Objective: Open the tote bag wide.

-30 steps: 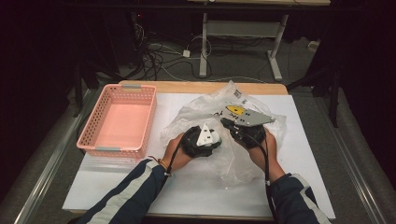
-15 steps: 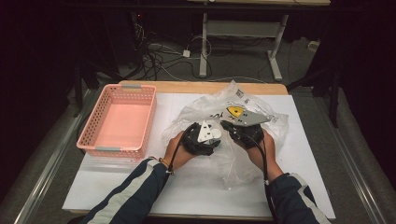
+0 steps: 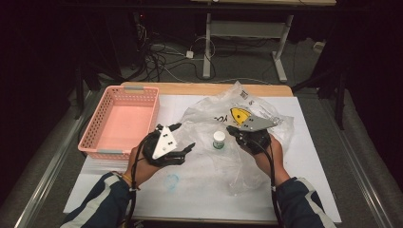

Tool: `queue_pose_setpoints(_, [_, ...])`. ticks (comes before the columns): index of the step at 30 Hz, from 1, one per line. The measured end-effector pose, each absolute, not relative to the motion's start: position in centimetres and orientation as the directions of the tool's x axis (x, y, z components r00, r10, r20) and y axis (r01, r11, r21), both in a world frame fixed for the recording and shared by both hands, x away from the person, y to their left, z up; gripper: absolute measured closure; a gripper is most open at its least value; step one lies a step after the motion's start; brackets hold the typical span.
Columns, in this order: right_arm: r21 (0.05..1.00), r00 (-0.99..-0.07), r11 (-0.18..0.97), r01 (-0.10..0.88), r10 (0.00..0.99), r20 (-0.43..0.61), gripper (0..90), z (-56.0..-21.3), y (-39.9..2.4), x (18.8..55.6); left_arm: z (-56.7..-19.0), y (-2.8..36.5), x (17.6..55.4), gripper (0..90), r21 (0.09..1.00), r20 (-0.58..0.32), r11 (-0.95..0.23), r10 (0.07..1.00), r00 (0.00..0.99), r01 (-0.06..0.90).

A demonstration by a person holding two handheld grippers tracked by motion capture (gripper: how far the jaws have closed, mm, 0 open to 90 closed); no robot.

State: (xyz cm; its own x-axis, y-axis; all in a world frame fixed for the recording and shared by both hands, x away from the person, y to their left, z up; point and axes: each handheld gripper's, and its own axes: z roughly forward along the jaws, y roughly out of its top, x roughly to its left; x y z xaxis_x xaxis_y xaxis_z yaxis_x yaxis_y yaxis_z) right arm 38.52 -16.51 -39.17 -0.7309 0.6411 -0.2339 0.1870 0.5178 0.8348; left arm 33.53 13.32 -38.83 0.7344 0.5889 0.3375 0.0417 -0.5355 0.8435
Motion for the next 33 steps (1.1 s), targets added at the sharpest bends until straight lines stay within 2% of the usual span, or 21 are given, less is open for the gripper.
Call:
queue_pose_setpoints(10, [0.807,-0.763,0.559,0.189,0.601,-0.237,90.0,-40.1,-17.3,36.6,-41.1,14.8,34.7,23.8,0.813,0.283,-0.557,0.631,0.722,0.168])
queue_pose_setpoints(14, [0.805,-0.772,0.563,0.188,0.592,-0.234,90.0,-40.2,-17.5,36.0,-41.8,14.4,35.2,23.8,0.818,0.217,-0.531,0.639,0.738,0.219])
queue_pose_setpoints(22, [0.786,-0.789,0.577,0.221,0.58,-0.204,87.2,-41.4,-18.3,35.6,-43.1,13.3,36.0,23.9,0.782,0.225,-0.567,0.645,0.73,0.26])
queue_pose_setpoints(23, [0.779,-0.797,0.589,0.216,0.567,-0.207,83.6,-41.5,-18.4,35.2,-43.3,13.1,36.1,23.9,0.776,0.223,-0.57,0.649,0.727,0.271])
queue_pose_setpoints(27, [0.779,-0.803,0.593,0.206,0.557,-0.211,80.1,-41.4,-18.7,34.6,-44.1,12.3,36.5,24.1,0.752,0.215,-0.59,0.642,0.736,0.295])
queue_pose_setpoints(31, [0.789,-0.797,0.585,0.186,0.559,-0.227,69.7,-41.1,-19.4,33.5,-44.7,12.1,36.9,24.0,0.736,0.216,-0.603,0.639,0.738,0.307])
queue_pose_setpoints(33, [0.801,-0.783,0.571,0.179,0.576,-0.236,61.3,-40.8,-19.9,32.8,-45.0,12.2,37.0,24.1,0.732,0.213,-0.605,0.641,0.737,0.314])
